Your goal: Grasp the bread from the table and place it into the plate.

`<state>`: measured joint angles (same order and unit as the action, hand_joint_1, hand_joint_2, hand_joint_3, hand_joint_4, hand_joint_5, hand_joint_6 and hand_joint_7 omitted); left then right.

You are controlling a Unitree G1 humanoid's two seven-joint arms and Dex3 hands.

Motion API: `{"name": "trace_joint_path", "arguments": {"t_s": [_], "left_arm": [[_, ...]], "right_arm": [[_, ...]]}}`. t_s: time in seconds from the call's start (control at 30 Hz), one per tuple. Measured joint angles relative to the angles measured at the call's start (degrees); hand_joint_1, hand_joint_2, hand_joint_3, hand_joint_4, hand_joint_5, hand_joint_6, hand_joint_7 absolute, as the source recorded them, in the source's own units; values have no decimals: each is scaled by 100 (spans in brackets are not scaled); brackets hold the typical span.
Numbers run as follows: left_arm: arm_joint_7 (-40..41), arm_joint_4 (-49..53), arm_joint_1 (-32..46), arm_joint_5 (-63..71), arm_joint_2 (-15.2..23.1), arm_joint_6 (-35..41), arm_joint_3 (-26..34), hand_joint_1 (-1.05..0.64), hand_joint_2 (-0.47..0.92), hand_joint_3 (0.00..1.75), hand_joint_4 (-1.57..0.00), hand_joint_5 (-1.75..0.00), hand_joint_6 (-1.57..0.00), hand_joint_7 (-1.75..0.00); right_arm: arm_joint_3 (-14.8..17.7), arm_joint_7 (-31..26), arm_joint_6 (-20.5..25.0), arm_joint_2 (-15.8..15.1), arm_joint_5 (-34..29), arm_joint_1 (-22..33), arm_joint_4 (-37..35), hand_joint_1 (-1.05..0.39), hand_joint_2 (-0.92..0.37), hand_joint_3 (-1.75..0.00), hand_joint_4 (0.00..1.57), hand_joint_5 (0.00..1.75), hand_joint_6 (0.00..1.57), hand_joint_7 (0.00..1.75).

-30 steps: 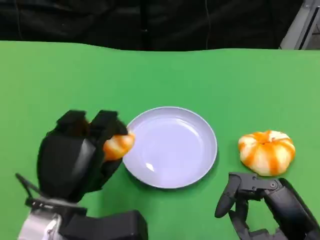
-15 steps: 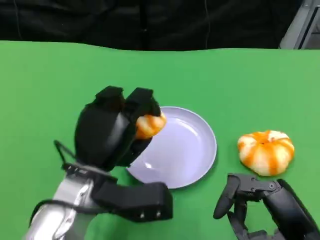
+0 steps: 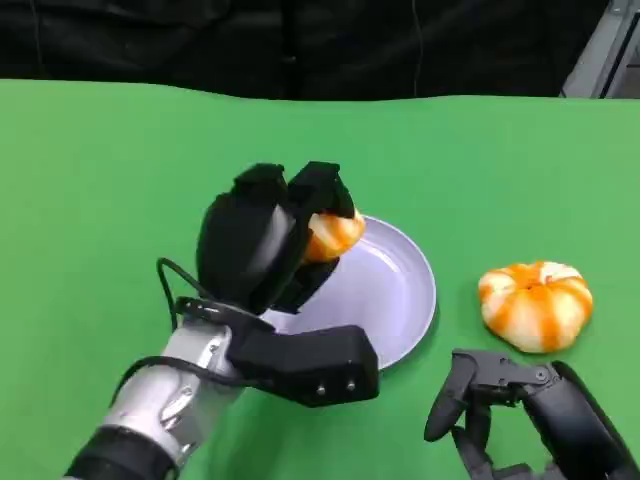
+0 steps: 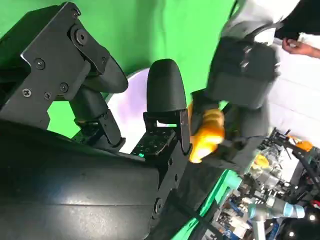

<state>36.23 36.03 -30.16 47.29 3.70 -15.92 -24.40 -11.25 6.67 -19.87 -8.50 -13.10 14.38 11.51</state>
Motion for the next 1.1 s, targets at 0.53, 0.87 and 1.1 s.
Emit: {"name": "trace_joint_path", "arguments": {"t_s": [0.53,0.87,1.1], "left_arm": [[-3597,-1282,220,-243,355,1457,-412,-97,92,70,0,0,0,0],[-3955,-1825,350,-394,563,1600,-357,-97,92,75,0,0,0,0],[-4110,-3165,972,-762,1116,1560,251,-94,92,71,0,0,0,0]], "right_arm": [[-41,-74,-2,0,-97,101,64,4,-21,-152,87,175,84,128],[-40,-66,47,-1,-97,96,87,4,-21,-152,88,175,84,128],[-48,-70,62,-2,-105,48,96,5,-21,-152,87,175,85,127]]}}
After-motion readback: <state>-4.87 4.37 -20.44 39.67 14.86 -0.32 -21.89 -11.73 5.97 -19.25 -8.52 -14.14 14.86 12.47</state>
